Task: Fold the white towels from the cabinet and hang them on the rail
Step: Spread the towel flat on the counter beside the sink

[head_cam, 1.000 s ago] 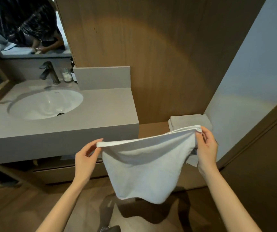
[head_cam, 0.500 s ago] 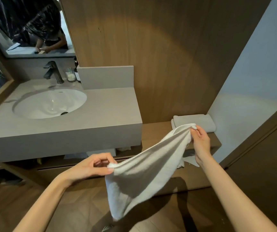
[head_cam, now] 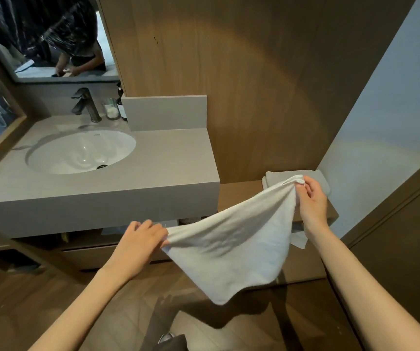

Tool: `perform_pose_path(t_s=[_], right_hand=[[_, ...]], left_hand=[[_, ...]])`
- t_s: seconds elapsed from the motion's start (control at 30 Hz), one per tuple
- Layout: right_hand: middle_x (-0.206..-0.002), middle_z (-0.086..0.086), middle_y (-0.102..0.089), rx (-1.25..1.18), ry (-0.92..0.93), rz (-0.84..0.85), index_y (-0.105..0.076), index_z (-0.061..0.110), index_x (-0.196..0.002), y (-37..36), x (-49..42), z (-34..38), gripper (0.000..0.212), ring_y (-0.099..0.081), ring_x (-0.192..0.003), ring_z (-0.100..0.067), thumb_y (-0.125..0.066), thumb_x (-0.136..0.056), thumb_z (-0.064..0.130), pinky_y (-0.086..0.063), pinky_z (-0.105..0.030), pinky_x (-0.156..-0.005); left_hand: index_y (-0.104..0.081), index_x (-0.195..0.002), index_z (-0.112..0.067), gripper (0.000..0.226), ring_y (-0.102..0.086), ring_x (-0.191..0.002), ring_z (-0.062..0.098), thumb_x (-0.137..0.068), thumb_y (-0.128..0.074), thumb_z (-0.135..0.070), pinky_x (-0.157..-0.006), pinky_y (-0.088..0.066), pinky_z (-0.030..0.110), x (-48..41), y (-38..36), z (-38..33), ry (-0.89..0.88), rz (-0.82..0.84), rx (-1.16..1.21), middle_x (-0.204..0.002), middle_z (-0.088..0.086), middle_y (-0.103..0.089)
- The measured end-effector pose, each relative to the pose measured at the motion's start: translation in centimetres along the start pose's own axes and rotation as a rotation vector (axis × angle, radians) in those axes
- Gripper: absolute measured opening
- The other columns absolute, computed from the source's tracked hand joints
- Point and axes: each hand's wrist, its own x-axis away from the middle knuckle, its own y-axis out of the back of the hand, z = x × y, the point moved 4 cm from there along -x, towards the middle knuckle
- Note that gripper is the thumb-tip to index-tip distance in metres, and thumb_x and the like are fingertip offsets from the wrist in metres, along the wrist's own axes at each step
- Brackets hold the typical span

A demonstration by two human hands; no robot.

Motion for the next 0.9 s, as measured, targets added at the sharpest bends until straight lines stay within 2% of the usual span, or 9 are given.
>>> perform_pose_path(t_s=[0.1, 0.27, 0.37, 0.43, 0.57, 0.63, 0.73, 0.83, 0.9], right_hand=[[-0.103, 0.014, -0.057, 0.093, 0.115, 0.034, -0.053, 0.020, -0.122, 0.1, 1.0, 0.2, 0.021, -0.054, -0.094, 0.000, -0.045, -0.102, 0.020, -0.043, -0.014, -0.075], [-0.096, 0.004, -0.059, 0.382, 0.264, 0.161, -0.046, 0.017, -0.119, -0.3, 3.2, -2.2, 0.019, -0.058, -0.085, -0.011, -0.037, -0.105, 0.024, -0.048, -0.030, -0.067], [-0.104, -0.002, -0.059, 0.409, 0.277, 0.157, -0.047, 0.017, -0.120, -0.7, 3.7, -3.0, 0.019, -0.058, -0.093, -0.019, -0.037, -0.104, 0.022, -0.052, -0.040, -0.075], [-0.112, -0.001, -0.054, 0.422, 0.289, 0.127, -0.049, 0.018, -0.122, -1.5, 3.8, -2.6, 0.022, -0.054, -0.098, -0.017, -0.037, -0.104, 0.023, -0.050, -0.039, -0.082], [-0.110, 0.001, -0.053, 0.465, 0.304, 0.140, -0.052, 0.020, -0.125, -3.6, 3.6, -1.6, 0.027, -0.052, -0.099, -0.016, -0.039, -0.103, 0.028, -0.047, -0.037, -0.083], [-0.108, 0.001, -0.061, 0.403, 0.295, 0.190, -0.053, 0.019, -0.124, -4.9, 3.4, -0.8, 0.026, -0.058, -0.096, -0.016, -0.042, -0.103, 0.027, -0.051, -0.033, -0.078], [-0.100, 0.005, -0.061, 0.275, 0.247, 0.248, -0.055, 0.018, -0.116, -7.4, 3.3, 0.6, 0.017, -0.058, -0.089, -0.006, -0.046, -0.102, 0.021, -0.043, -0.016, -0.068], [-0.095, 0.000, -0.063, 0.211, 0.217, 0.260, -0.054, 0.022, -0.111, -10.3, 2.2, 0.8, 0.012, -0.058, -0.075, -0.012, -0.047, -0.101, 0.023, -0.045, -0.023, -0.063], [-0.087, -0.006, -0.065, 0.185, 0.188, 0.262, -0.055, 0.018, -0.110, -12.2, 1.2, 0.5, 0.012, -0.058, -0.060, -0.014, -0.047, -0.101, 0.021, -0.048, -0.028, -0.051]], left_hand=[[-0.062, -0.086, -0.016, 0.036, -0.056, -0.081, 0.027, -0.062, -0.086, -0.009, -0.071, -0.045, 0.040, -0.2, 0.2, 2.0, 0.152, -0.049, -0.125, -0.089, 0.003, -0.060], [-0.066, -0.093, -0.007, 0.045, -0.062, -0.097, 0.038, -0.054, -0.082, 0.007, -0.094, -0.041, 0.055, -0.1, 2.3, 4.4, 0.255, -0.120, -0.249, -0.105, 0.015, -0.066], [-0.063, -0.101, -0.003, 0.044, -0.060, -0.090, 0.039, -0.061, -0.076, 0.011, -0.084, -0.044, 0.049, 0.5, 4.1, 5.3, 0.328, -0.268, -0.252, -0.104, 0.018, -0.064], [-0.062, -0.103, -0.001, 0.041, -0.056, -0.088, 0.039, -0.065, -0.071, 0.013, -0.081, -0.041, 0.048, 1.0, 4.9, 5.7, 0.382, -0.332, -0.248, -0.104, 0.019, -0.062], [-0.061, -0.101, 0.000, 0.040, -0.054, -0.086, 0.039, -0.064, -0.069, 0.016, -0.078, -0.040, 0.048, 1.5, 5.1, 6.8, 0.430, -0.328, -0.241, -0.102, 0.020, -0.061], [-0.061, -0.100, 0.001, 0.040, -0.054, -0.085, 0.040, -0.064, -0.071, 0.014, -0.076, -0.041, 0.048, 1.6, 5.2, 7.9, 0.463, -0.309, -0.232, -0.102, 0.021, -0.062], [-0.062, -0.100, 0.002, 0.040, -0.054, -0.085, 0.040, -0.063, -0.073, 0.012, -0.076, -0.042, 0.048, 1.3, 5.3, 10.1, 0.510, -0.295, -0.212, -0.101, 0.021, -0.062], [-0.061, -0.099, 0.001, 0.038, -0.053, -0.083, 0.038, -0.064, -0.072, 0.011, -0.070, -0.040, 0.044, 0.2, 4.6, 13.0, 0.512, -0.279, -0.197, -0.099, 0.020, -0.061], [-0.061, -0.100, 0.000, 0.038, -0.052, -0.083, 0.036, -0.065, -0.071, 0.011, -0.068, -0.037, 0.041, -0.7, 3.8, 15.3, 0.505, -0.263, -0.198, -0.099, 0.018, -0.060]])
